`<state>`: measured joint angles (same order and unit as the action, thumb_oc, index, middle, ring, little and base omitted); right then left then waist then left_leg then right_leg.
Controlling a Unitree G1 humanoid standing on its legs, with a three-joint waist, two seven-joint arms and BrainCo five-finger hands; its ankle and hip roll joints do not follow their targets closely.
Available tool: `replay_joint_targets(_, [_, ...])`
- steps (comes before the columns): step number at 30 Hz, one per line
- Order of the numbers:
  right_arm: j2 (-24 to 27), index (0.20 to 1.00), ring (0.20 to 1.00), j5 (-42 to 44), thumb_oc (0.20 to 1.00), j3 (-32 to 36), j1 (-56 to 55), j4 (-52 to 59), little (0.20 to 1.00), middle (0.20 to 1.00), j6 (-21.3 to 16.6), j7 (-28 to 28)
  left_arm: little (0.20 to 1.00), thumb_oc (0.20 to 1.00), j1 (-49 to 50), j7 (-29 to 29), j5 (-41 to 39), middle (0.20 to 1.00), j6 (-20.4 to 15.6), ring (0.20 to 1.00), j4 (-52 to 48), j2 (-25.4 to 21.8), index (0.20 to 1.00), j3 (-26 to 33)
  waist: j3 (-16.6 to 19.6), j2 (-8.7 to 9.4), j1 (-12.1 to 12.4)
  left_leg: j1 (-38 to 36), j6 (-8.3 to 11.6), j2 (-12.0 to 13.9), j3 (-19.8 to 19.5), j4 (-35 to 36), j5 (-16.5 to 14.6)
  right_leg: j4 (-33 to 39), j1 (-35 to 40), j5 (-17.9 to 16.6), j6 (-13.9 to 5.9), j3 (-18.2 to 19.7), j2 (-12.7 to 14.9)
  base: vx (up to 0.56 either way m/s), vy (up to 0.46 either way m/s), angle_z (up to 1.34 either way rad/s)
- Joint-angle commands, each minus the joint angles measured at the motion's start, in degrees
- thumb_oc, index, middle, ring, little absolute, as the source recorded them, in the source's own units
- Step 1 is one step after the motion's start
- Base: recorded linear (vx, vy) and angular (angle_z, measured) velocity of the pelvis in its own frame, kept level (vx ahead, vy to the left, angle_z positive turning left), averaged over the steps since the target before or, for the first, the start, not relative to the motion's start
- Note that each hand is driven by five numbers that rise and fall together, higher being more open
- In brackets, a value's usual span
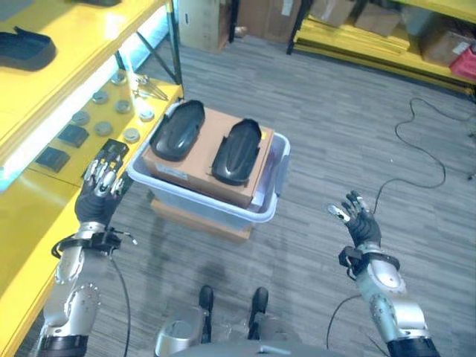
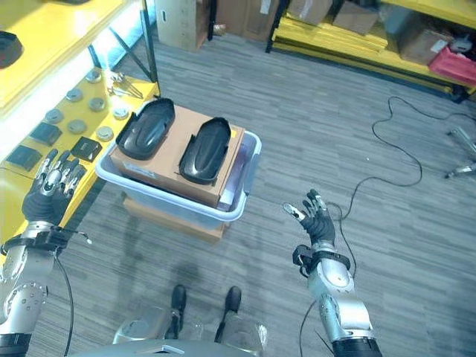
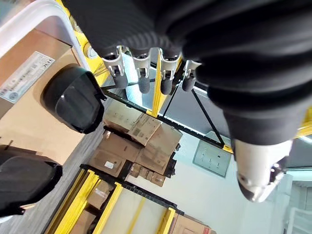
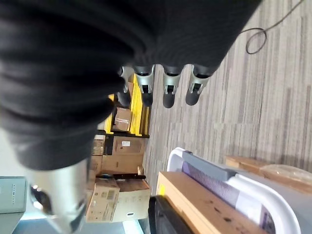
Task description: Move parts from the plastic box to the shelf.
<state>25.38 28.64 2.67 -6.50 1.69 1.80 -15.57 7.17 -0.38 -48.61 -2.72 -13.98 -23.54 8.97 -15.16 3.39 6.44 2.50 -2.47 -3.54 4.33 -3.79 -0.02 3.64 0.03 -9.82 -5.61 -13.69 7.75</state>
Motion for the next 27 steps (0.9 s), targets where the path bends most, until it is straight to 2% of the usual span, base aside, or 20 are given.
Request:
replay_joint_targets(1, [3.42, 1.0, 1.0, -2.75, 1.0, 1.12, 8.2, -2.72, 1.0, 1.0, -6.58, -6.01, 1.0, 1.0, -2.67, -2.08, 0.86, 1.0, -2.36, 1.0, -3.97, -1.82, 1.0, 0.73, 0.91, -1.12, 2.33, 4.32, 4.68, 6.28, -2.54, -2.49, 0.13, -4.25, -0.03, 6.51, -3.15, -1.62, 1.41, 0.06, 0.023, 0.17])
replay_joint_targets(5, [5.56, 1.0, 1.0, -4.72, 1.0, -0.8, 19.49, -9.93, 1.0, 1.0, -8.85, -13.18, 1.0, 1.0, -5.8, -2.49, -0.42, 1.0, -3.75, 1.0, -2.89, -4.54, 1.0, -0.6, -1.96, -2.27, 4.99, 9.71, 4.79, 5.53, -5.4, -6.56, -0.18, -7.47, -2.58, 7.7, -2.88, -3.14, 2.17, -0.06, -0.001, 0.31])
replay_joint_targets(6, [6.37, 1.0, 1.0, -4.19, 1.0, -1.71, 23.56, -12.35, 1.0, 1.0, -9.4, -14.47, 1.0, 1.0, -7.27, -2.34, -0.78, 1.0, -4.12, 1.0, -2.44, -5.38, 1.0, -1.06, -2.98, -2.63, 5.71, 11.52, 4.87, 5.26, -6.1, -7.72, -0.18, -8.16, -3.54, 7.81, -2.84, -3.65, 2.43, -0.26, -0.018, 0.29])
replay_joint_targets(7, [7.53, 1.0, 1.0, -5.44, 1.0, -3.38, 32.4, -17.34, 1.0, 1.0, -9.2, -17.55, 1.0, 1.0, -10.83, -1.96, -2.7, 1.0, -4.8, 1.0, -1.22, -7.03, 1.0, -2.56, -5.19, -3.5, 7.03, 15.42, 5.02, 4.41, -7.4, -9.67, -0.02, -9.0, -5.36, 7.88, -2.68, -4.76, 2.92, -0.26, -0.008, 0.31])
replay_joint_targets(13, [10.68, 1.0, 1.0, -2.85, 1.0, -7.62, 48.09, -30.55, 1.0, 1.0, -11.79, -19.64, 1.0, 1.0, -16.16, -3.04, -4.47, 1.0, -6.37, 1.0, 0.6, -8.71, 1.0, -6.41, -9.52, -5.83, 9.81, 21.59, 4.56, 1.77, -9.39, -11.2, 1.13, -9.7, -9.07, 7.45, -2.59, -7.19, 4.35, -0.15, 0.047, 0.32])
replay_joint_targets(20, [11.7, 1.0, 1.0, -1.74, 1.0, -11.66, 55.91, -42.16, 1.0, 1.0, -13.16, -20.89, 1.0, 1.0, -18.2, -3.54, -5.58, 1.0, -7.99, 1.0, 2.28, -9.0, 1.0, -9.58, -12.1, -7.38, 11.8, 23.44, 3.92, 0.08, -9.85, -11.86, 1.06, -9.25, -9.71, 7.4, -2.7, -8.16, 5.4, -0.03, 0.057, 0.16])
replay_joint_targets(27, [12.86, 1.0, 1.0, -2.56, 1.0, -11.65, 55.41, -42.35, 1.0, 1.0, -12.5, -22.37, 1.0, 1.0, -17.24, -4.23, -6.09, 1.0, -9.03, 1.0, 1.98, -9.01, 1.0, -10.07, -12.82, -7.5, 11.9, 22.86, 3.6, -0.22, -9.58, -10.63, 1.24, -8.11, -9.4, 7.01, -2.97, -8.0, 5.52, 0.0, 0.039, 0.0])
